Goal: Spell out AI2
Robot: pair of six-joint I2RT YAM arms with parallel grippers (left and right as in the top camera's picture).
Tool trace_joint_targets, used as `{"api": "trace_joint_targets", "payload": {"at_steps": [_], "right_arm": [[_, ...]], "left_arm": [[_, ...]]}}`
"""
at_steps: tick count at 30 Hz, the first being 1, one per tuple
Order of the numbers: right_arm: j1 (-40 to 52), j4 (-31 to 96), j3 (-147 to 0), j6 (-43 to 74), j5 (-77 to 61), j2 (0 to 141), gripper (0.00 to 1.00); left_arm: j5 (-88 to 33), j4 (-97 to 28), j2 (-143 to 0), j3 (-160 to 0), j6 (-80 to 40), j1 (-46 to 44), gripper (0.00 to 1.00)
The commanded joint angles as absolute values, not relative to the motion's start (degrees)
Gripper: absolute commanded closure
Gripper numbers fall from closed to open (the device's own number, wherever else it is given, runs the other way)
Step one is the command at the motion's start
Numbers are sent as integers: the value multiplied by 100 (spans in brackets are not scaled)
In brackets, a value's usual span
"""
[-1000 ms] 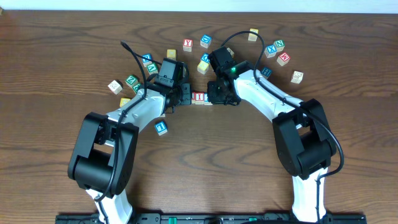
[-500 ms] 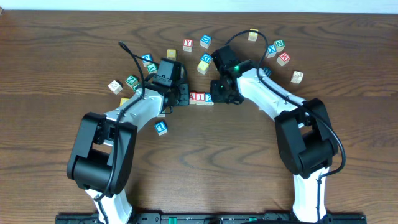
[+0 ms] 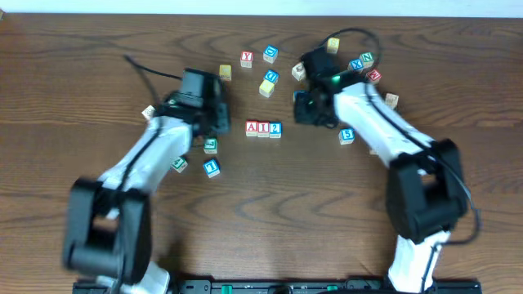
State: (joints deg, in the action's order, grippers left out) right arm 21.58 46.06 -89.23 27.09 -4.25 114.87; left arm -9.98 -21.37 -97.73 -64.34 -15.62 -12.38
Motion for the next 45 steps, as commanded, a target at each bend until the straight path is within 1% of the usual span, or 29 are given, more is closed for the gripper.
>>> {"api": "trace_joint_targets", "payload": {"at_steps": [1,2,3,6,9,10,11,12,13,14,15,17,18,21,23,31,37,41,45], "right_arm": [[1852,4733,-8908,2333,-355,10724,92],[1776,4775,-8908,2237,-366,10571,92],[1710,4831,-8908,2150,-388,10403,91],[1557,5017,-8908,1809,-489,9885,89],[1457,5247,-8908,1769,-462,9334,85],[1437,5304,-8908,1767,-462,9194,84],[1411,5376,-8908,1769,-462,9015,81],[1387,5452,-8908,1767,-460,8847,77],[1369,5527,-8908,1763,-458,8665,73],[1343,5618,-8908,1747,-456,8468,65],[1332,5675,-8908,1745,-432,8329,61],[1286,5861,-8908,1750,-346,7911,47],[1275,5909,-8908,1747,-331,7800,42],[1256,6093,-8908,1747,-311,7312,20],[1258,6182,-8908,1747,-311,7039,2],[1258,6637,-8908,1750,-294,6180,1],[1258,7013,-8908,1747,-231,5948,1],[1258,6971,-8908,1750,-198,5918,1],[1258,6960,-8908,1758,132,5924,1]], "left_arm": [[-965,-2381,-8833,-6453,-1365,-961,84],[-965,-2475,-8602,-6453,-1354,-888,79],[-965,-2561,-8366,-6453,-1354,-825,70],[-965,-2788,-7695,-6453,-1354,-668,49],[-961,-2974,-7124,-6453,-1354,-604,14],[-961,-3006,-7028,-6453,-1352,-604,13],[-961,-3068,-6895,-6453,-1352,-604,10],[-961,-3153,-6755,-6453,-1354,-607,1],[-963,-3240,-6652,-6453,-1354,-607,0],[-963,-3347,-6552,-6453,-1354,-607,0],[-963,-3413,-6493,-6453,-1354,-607,1],[-963,-3533,-6388,-6453,-1354,-607,1],[-963,-3555,-6381,-6451,-1354,-607,1],[-963,-3623,-6399,-6451,-1354,-607,1],[-963,-3634,-6420,-6451,-1354,-607,1],[-963,-3734,-6442,-6451,-1354,-607,2],[-963,-3732,-6442,-6451,-1354,-607,2],[-963,-3732,-6442,-6451,-1354,-607,2],[-963,-3732,-6442,-6451,-1354,-607,2]]}}
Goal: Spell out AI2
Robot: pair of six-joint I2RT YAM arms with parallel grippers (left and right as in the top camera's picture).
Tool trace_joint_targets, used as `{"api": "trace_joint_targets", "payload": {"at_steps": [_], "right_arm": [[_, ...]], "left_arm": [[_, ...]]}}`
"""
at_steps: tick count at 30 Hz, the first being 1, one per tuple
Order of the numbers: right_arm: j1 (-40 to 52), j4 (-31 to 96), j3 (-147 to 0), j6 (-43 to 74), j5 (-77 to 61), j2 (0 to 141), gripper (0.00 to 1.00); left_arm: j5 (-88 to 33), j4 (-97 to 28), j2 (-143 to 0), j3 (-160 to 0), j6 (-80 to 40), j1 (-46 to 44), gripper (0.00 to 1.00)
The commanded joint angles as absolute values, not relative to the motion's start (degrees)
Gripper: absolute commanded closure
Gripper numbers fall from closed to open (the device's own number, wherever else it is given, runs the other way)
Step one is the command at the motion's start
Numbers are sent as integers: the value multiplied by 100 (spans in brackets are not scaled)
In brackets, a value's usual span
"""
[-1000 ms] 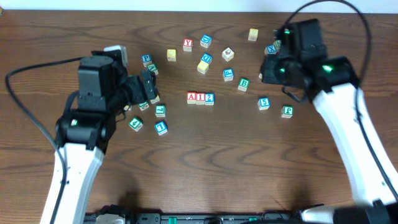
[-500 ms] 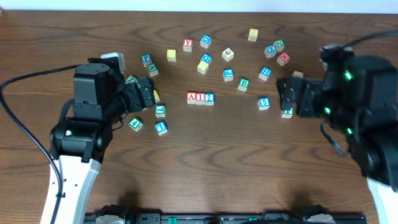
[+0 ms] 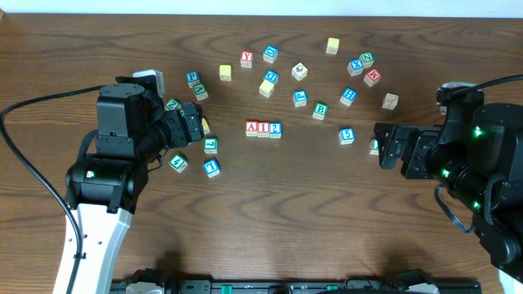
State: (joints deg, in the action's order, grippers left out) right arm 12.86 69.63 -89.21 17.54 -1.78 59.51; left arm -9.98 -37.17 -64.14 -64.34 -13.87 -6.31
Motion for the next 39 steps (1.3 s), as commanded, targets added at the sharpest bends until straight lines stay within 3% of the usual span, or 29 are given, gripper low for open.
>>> {"api": "trace_joint_targets", "payload": {"at_steps": [1,5,9,24,31,39], "right_arm": [[1258,6960,-8908,1756,224,5924,1],[1232,6818,-8873,1747,633,5876,1],[1015,5883,-8320,1479,626,5505,1],[368,1052,-2733,1020,-600,2261,1],[368,338,-943,1017,-598,707,1],[375,180,-21,1013,-633,23,1]], "left_arm": [[-963,-3732,-6442,-6451,-1354,-607,2],[-963,-3732,-6442,-6451,-1354,-607,2],[-963,-3732,-6442,-6451,-1354,-607,2],[-963,-3732,-6442,-6451,-1354,-607,2],[-963,-3732,-6442,-6451,-1354,-607,2],[-963,-3732,-6442,-6451,-1354,-607,2]]}}
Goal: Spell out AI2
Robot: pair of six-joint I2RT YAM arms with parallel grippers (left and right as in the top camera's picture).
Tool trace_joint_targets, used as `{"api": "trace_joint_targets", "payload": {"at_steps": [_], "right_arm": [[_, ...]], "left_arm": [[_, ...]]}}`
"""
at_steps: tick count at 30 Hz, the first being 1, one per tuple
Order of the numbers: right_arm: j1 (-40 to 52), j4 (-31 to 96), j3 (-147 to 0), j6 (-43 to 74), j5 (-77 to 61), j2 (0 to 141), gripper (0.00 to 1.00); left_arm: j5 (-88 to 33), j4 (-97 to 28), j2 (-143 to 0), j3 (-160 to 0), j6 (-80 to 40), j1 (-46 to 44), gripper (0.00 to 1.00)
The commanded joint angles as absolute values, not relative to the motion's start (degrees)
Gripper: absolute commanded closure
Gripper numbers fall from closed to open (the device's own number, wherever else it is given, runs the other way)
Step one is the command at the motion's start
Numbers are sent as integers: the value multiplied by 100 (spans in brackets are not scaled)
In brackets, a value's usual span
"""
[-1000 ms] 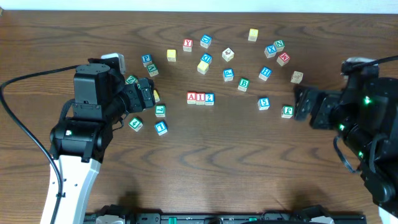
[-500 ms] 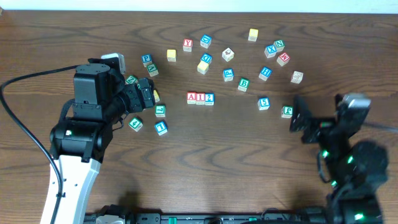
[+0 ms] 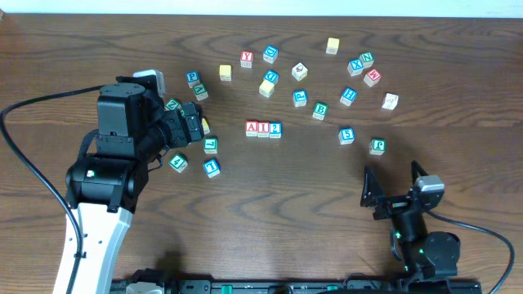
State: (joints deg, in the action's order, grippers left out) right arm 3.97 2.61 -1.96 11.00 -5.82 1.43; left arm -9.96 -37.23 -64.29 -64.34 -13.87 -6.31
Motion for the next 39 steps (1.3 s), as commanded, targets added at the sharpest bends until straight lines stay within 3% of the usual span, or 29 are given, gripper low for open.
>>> {"api": "trace_joint_targets", "payload": {"at_steps": [1,34,39], "right_arm": [[373,314,-27,1013,-611,25,1],[373,388,-32,633,-598,38,1],[373,388,-32,633,-598,38,1]], "left_arm": [[-963,-3732,-6442,-6451,-1354,-607,2],[-943,-3979,-6442,-6451,-1315,-607,2],[-499,-4117,-6353,-6425,-1144,-596,2]]}}
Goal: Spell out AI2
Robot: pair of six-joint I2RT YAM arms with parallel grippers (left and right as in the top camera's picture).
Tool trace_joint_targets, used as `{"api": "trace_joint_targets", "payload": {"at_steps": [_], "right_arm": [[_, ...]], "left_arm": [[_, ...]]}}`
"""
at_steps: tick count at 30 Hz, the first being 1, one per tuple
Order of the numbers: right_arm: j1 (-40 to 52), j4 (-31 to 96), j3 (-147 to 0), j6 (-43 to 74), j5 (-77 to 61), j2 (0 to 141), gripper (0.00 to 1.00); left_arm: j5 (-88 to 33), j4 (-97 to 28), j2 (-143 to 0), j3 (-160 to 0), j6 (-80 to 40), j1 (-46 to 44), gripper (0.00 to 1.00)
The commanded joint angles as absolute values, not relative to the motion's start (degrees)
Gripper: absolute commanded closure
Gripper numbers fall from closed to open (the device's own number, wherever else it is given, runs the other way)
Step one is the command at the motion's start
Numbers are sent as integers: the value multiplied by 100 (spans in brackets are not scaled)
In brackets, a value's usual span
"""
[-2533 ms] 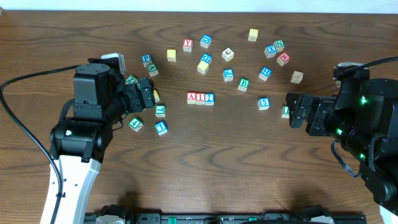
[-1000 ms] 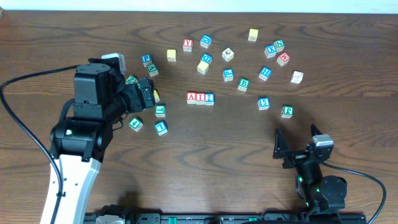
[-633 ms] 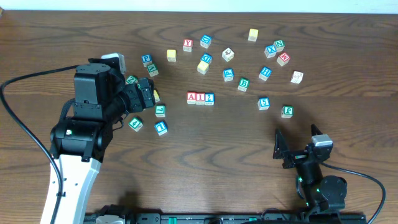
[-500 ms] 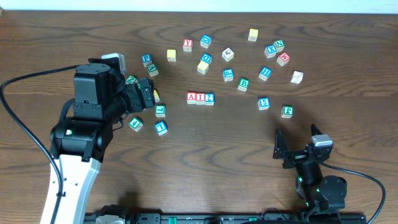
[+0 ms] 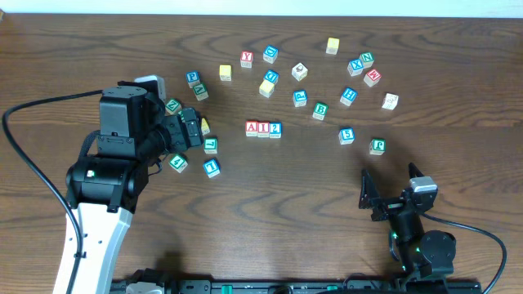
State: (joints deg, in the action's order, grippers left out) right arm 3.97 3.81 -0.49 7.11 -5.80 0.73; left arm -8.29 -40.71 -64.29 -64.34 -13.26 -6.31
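Observation:
Three blocks stand touching in a row at the table's middle: a red A (image 5: pixel 252 127), a red I (image 5: pixel 263 128) and a blue 2 (image 5: pixel 275 129). My left gripper (image 5: pixel 198 129) hovers well left of the row, its fingers close together with nothing seen between them; how far apart they stand does not show. My right gripper (image 5: pixel 390 184) is low at the front right, far from the row, open and empty, with its fingers (image 5: pixel 365 186) spread wide.
Several loose letter and number blocks lie scattered behind and beside the row, such as a yellow one (image 5: pixel 333 45), a blue 5 (image 5: pixel 346 135), a green P (image 5: pixel 377 147) and a blue 1 (image 5: pixel 212 167). A black cable (image 5: pixel 33 114) loops at the left.
Almost nothing has changed. The left arm has shifted very slightly right, and the right arm sits a touch further left at the front. The A, I, 2 row is where it was.
At first both arms reached in on either side of the finished A, I, 2 row. Then both had drawn back, the left raised at the left, the right at the far right. After that the right arm was folded low at the front right, where it stays.

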Motion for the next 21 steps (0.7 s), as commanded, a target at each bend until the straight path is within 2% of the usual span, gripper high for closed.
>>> {"api": "trace_joint_targets", "payload": {"at_steps": [1,8,15,21], "right_arm": [[373,388,-32,633,-598,38,1],[373,388,-32,633,-598,38,1],[373,388,-32,633,-598,38,1],[373,388,-32,633,-598,38,1]], "left_arm": [[-508,-4110,-6272,-6390,-1041,-589,2],[-513,-3426,-5286,-5500,-399,-309,2],[-513,-1411,-3546,-3334,-91,152,2],[-508,-816,-1927,-1765,174,462,2]]}}
